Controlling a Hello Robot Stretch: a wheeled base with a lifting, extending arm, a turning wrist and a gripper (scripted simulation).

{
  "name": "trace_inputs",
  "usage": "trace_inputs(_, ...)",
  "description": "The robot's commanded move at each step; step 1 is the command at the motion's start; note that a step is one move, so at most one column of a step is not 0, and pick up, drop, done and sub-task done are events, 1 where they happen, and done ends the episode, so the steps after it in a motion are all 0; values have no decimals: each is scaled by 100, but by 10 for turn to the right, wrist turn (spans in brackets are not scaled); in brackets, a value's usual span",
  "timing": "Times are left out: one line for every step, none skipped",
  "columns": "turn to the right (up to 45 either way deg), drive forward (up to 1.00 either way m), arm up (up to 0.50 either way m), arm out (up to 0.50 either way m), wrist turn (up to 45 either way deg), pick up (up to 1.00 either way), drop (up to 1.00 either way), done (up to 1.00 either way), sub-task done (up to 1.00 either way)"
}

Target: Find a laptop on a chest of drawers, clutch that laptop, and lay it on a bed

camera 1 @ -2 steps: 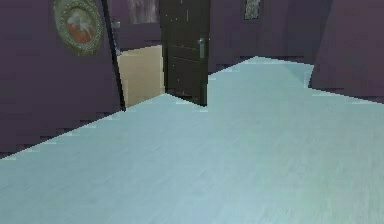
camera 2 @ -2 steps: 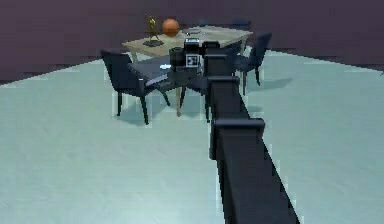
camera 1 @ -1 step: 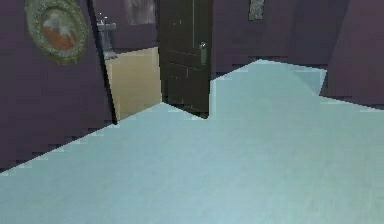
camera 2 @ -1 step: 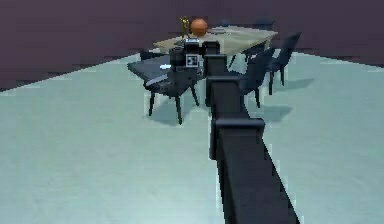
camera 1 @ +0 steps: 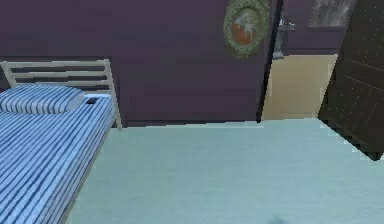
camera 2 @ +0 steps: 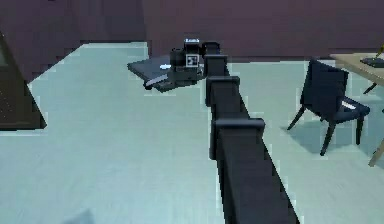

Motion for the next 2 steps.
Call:
trace_inputs(-120,0,0,0,0,0,0,0,0)
trace_inputs(0,100,0,0,0,0,0,0,0)
